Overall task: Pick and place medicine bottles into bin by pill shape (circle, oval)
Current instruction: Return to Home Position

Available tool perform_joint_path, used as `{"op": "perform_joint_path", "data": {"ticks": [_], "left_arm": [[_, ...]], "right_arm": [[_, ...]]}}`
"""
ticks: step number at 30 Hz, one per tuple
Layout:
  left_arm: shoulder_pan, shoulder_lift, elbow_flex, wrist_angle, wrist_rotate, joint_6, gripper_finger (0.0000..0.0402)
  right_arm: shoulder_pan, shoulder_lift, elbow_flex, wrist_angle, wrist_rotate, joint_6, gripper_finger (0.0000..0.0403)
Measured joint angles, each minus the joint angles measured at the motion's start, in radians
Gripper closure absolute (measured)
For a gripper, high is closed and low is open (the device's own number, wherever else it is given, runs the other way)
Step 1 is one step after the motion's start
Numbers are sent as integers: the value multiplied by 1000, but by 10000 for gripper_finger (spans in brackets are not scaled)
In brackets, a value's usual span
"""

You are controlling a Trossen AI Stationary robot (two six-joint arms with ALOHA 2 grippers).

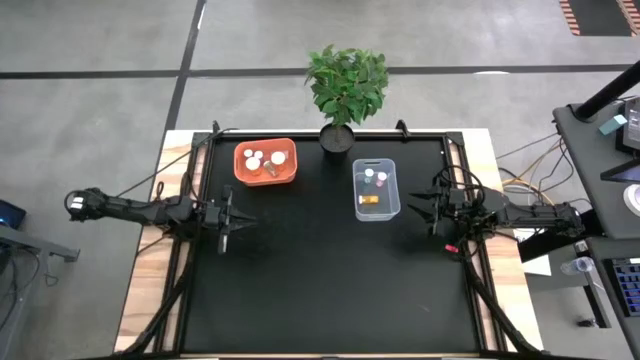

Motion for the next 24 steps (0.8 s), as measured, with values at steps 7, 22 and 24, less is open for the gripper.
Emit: {"op": "perform_joint_path", "data": {"ticks": [7, 22, 24], "left_arm": [[0, 0, 0, 0, 0, 0, 366], [0, 8, 0, 0, 0, 0, 366], [0, 8, 0, 0, 0, 0, 366]], "right_arm": [[0, 0, 0, 0, 0, 0, 259], [0, 0, 0, 0, 0, 0, 266], [0, 0, 0, 0, 0, 0, 264]]}}
